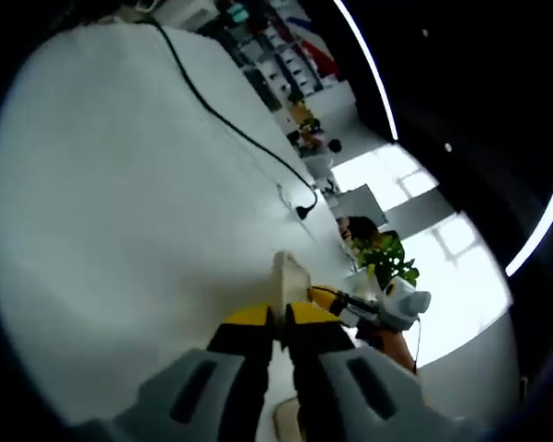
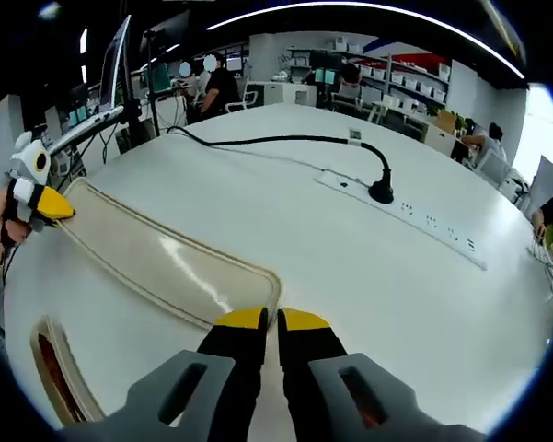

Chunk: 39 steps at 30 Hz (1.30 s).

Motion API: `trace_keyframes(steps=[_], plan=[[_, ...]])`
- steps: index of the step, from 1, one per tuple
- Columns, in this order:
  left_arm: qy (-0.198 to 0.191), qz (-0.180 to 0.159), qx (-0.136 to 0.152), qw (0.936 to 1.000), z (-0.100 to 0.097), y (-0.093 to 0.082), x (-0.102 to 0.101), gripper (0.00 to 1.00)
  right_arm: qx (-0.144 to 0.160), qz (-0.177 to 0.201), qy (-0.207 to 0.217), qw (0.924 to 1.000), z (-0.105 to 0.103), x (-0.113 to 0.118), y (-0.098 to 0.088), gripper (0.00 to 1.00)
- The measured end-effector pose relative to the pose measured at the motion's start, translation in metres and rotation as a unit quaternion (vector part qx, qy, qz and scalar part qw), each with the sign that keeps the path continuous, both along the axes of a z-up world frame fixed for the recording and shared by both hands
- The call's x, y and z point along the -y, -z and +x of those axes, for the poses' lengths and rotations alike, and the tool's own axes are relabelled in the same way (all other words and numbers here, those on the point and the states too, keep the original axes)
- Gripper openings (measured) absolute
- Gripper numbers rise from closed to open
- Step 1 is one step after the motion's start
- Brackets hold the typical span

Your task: Arrange the utensils inside the cutlery case until each visible utensil rests in its matching compartment.

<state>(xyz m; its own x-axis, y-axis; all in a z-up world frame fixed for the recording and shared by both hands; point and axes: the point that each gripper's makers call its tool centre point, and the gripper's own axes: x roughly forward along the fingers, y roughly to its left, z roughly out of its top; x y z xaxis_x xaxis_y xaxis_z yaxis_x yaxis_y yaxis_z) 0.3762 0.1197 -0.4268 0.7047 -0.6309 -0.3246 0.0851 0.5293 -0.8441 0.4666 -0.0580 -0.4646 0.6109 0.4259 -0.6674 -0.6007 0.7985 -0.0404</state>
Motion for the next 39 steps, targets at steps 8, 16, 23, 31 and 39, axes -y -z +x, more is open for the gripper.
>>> trace_keyframes(steps=[8, 16, 23, 31, 39], plan=[[0.056, 0.047, 0.105, 0.9917, -0.006, -0.014, 0.009, 0.04, 0.014, 0.023, -0.023, 0.9994, -0.001, 0.014, -0.014, 0.18], [0.12, 0.112, 0.202, 0.9657, -0.016, -0.023, 0.023, 0.04, -0.033, 0.099, 0.0, 0.9945, -0.014, 0.042, -0.039, 0.17], [0.144, 0.136, 0.255, 0.9465, -0.021, -0.03, 0.033, 0.04, -0.028, 0.115, -0.032, 0.9925, -0.025, 0.045, -0.037, 0.17], [0.155, 0.155, 0.311, 0.9248, -0.023, -0.035, 0.036, 0.04, -0.056, 0.159, -0.004, 0.9857, -0.027, 0.065, -0.028, 0.18], [0.166, 0.174, 0.395, 0.8869, -0.028, -0.049, 0.04, 0.04, -0.089, 0.206, 0.025, 0.9742, -0.027, 0.081, -0.018, 0.28]])
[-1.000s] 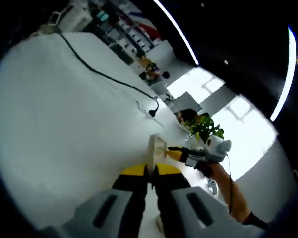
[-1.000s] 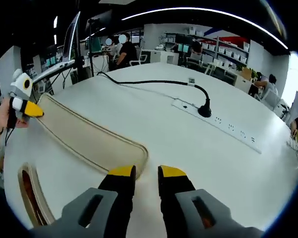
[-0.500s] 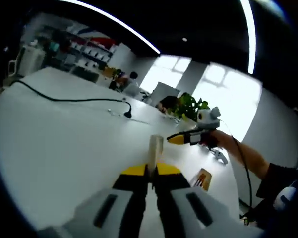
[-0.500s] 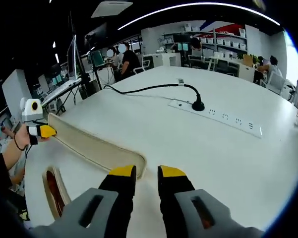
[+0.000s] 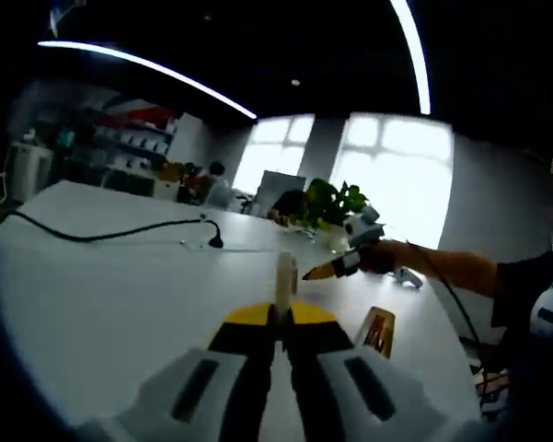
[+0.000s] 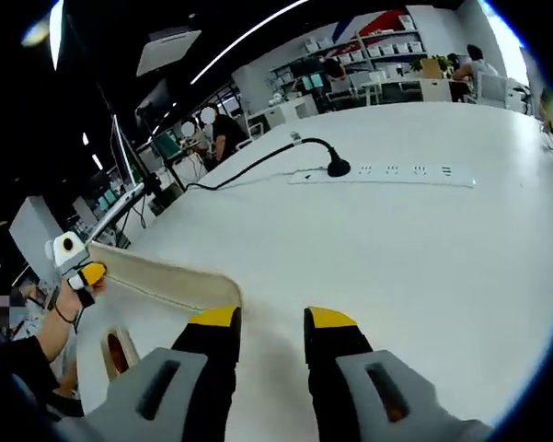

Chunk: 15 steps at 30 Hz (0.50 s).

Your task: Arrange the utensils inside the cutlery case until each visible utensil rests in its matching compartment.

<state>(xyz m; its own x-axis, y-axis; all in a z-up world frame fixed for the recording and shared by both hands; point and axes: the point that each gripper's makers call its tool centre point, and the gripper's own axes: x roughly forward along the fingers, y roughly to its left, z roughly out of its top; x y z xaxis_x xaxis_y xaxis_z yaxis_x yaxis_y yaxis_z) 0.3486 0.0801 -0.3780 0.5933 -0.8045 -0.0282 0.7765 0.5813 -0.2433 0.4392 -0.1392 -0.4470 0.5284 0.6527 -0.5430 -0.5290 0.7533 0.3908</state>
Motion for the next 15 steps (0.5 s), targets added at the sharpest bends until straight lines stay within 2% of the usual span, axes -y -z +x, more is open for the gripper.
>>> trace_keyframes(steps=[4, 9, 12, 15], plan=[[-0.002, 0.01, 0.008, 0.9999, -0.004, -0.002, 0.0, 0.04, 0.002, 0.034, -0.003, 0.9994, -0.001, 0.001, -0.006, 0.28], [0.012, 0.058, 0.074, 0.9955, -0.01, -0.008, 0.002, 0.03, 0.027, 0.019, -0.042, 0.9986, -0.009, -0.002, -0.01, 0.28], [0.025, 0.083, 0.106, 0.9906, -0.016, -0.012, 0.008, 0.04, 0.058, -0.017, -0.082, 0.9948, -0.022, -0.008, -0.013, 0.29], [0.039, 0.126, 0.146, 0.9804, -0.021, -0.013, 0.014, 0.04, 0.102, -0.058, -0.13, 0.9846, -0.032, -0.016, -0.017, 0.33]])
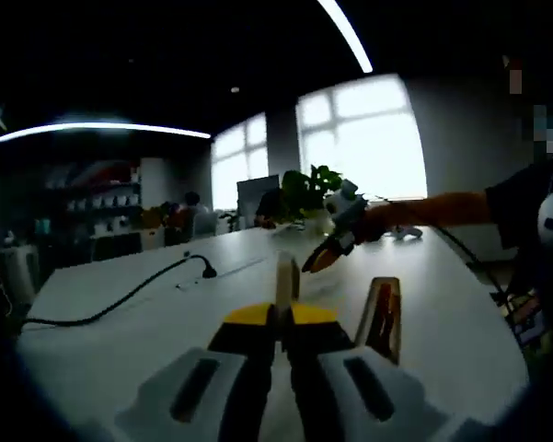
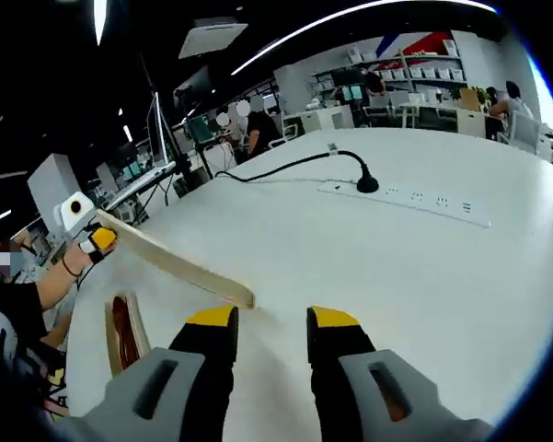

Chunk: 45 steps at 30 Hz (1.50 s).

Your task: Arrange the utensils inside the cutlery case until each visible utensil rests in its matching compartment.

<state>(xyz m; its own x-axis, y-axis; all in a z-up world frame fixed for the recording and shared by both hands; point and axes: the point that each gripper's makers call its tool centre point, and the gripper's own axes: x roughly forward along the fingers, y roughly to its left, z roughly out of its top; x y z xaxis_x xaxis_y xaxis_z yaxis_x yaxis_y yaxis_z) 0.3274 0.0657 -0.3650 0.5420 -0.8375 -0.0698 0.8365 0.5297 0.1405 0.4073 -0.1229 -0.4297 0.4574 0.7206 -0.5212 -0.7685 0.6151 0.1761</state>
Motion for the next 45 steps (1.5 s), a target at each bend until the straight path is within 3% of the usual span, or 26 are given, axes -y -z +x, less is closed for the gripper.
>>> trace_keyframes(steps=[5, 9, 15, 16, 19, 21, 26, 29, 30, 33, 35, 36, 37, 38, 39, 44, 45], plan=[[0.034, 0.046, 0.045, 0.9973, -0.007, -0.002, 0.01, 0.04, 0.049, -0.055, -0.067, 0.9951, -0.009, -0.011, -0.008, 0.37], [0.049, 0.078, 0.08, 0.9925, -0.009, -0.005, 0.013, 0.04, 0.079, -0.082, -0.125, 0.9856, -0.02, -0.027, -0.017, 0.4], [0.072, 0.13, 0.126, 0.9809, -0.011, -0.003, 0.017, 0.04, 0.102, -0.118, -0.168, 0.9733, -0.02, -0.04, -0.02, 0.44], [0.081, 0.148, 0.149, 0.9744, -0.012, -0.003, 0.018, 0.04, 0.107, -0.128, -0.177, 0.97, -0.021, -0.042, -0.019, 0.44], [0.1, 0.182, 0.176, 0.9621, -0.015, -0.001, 0.018, 0.04, 0.089, -0.136, -0.199, 0.9663, -0.027, -0.05, -0.017, 0.44], [0.105, 0.194, 0.182, 0.9581, -0.014, -0.001, 0.017, 0.04, 0.066, -0.145, -0.203, 0.9661, -0.03, -0.054, -0.014, 0.42], [0.134, 0.24, 0.235, 0.9324, -0.013, -0.003, 0.016, 0.04, 0.055, -0.166, -0.258, 0.9502, -0.041, -0.071, -0.006, 0.45], [0.162, 0.292, 0.297, 0.8946, -0.016, 0.001, 0.016, 0.04, 0.054, -0.186, -0.302, 0.9335, -0.049, -0.08, -0.002, 0.49], [0.168, 0.3, 0.309, 0.8867, -0.017, 0.002, 0.016, 0.04, 0.052, -0.19, -0.311, 0.9297, -0.05, -0.083, -0.001, 0.51], [0.17, 0.306, 0.312, 0.8836, -0.013, 0.001, 0.017, 0.04, 0.043, -0.196, -0.338, 0.9195, -0.052, -0.09, -0.001, 0.53], [0.165, 0.351, 0.325, 0.8624, -0.005, 0.005, 0.011, 0.04, 0.045, -0.218, -0.374, 0.9005, -0.054, -0.09, 0.003, 0.53], [0.168, 0.356, 0.324, 0.8606, -0.005, 0.007, 0.011, 0.04, 0.047, -0.222, -0.389, 0.893, -0.054, -0.092, 0.004, 0.53], [0.173, 0.35, 0.323, 0.862, -0.007, 0.007, 0.012, 0.05, 0.043, -0.216, -0.388, 0.8948, -0.052, -0.096, 0.005, 0.53], [0.179, 0.352, 0.328, 0.8584, -0.008, 0.007, 0.013, 0.05, 0.037, -0.215, -0.394, 0.893, -0.05, -0.099, 0.006, 0.53], [0.182, 0.356, 0.33, 0.8551, -0.008, 0.007, 0.013, 0.05, 0.034, -0.221, -0.404, 0.8869, -0.05, -0.1, 0.008, 0.53], [0.198, 0.385, 0.359, 0.8271, -0.01, 0.005, 0.013, 0.05, 0.017, -0.244, -0.44, 0.8639, -0.052, -0.1, 0.02, 0.53], [0.2, 0.388, 0.36, 0.8244, -0.01, 0.006, 0.013, 0.05, 0.016, -0.248, -0.443, 0.8615, -0.052, -0.1, 0.021, 0.53]])
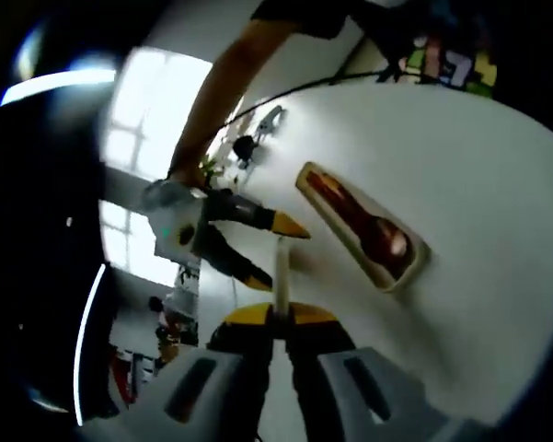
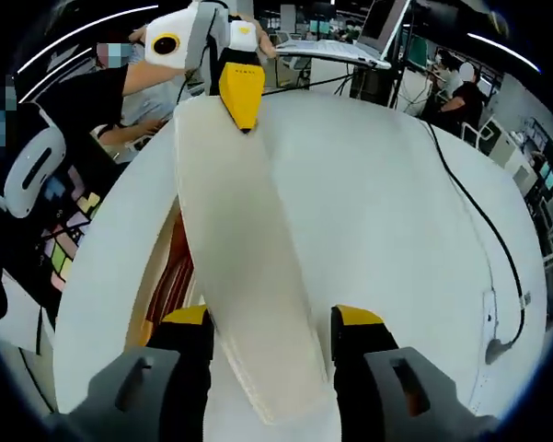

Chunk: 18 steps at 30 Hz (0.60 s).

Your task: Arrange the utensils inside the cutlery case until each visible utensil rests in its matching compartment.

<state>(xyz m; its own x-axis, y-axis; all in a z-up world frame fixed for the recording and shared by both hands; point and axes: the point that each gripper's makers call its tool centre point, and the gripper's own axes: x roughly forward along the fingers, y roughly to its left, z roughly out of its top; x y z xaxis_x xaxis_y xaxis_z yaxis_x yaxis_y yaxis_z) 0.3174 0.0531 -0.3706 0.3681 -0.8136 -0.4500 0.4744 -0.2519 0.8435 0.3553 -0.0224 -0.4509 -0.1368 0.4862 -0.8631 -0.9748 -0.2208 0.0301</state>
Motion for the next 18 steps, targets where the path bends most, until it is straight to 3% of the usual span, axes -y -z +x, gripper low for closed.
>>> trace_keyframes(steps=[10, 18], plan=[[0.015, 0.033, 0.034, 0.9988, 0.003, -0.001, -0.001, 0.05, -0.022, -0.017, -0.01, 0.9996, -0.001, 0.001, 0.009, 0.51], [0.013, 0.027, 0.046, 0.9985, 0.006, -0.004, -0.001, 0.05, -0.006, -0.04, -0.016, 0.999, -0.001, 0.004, 0.01, 0.5]])
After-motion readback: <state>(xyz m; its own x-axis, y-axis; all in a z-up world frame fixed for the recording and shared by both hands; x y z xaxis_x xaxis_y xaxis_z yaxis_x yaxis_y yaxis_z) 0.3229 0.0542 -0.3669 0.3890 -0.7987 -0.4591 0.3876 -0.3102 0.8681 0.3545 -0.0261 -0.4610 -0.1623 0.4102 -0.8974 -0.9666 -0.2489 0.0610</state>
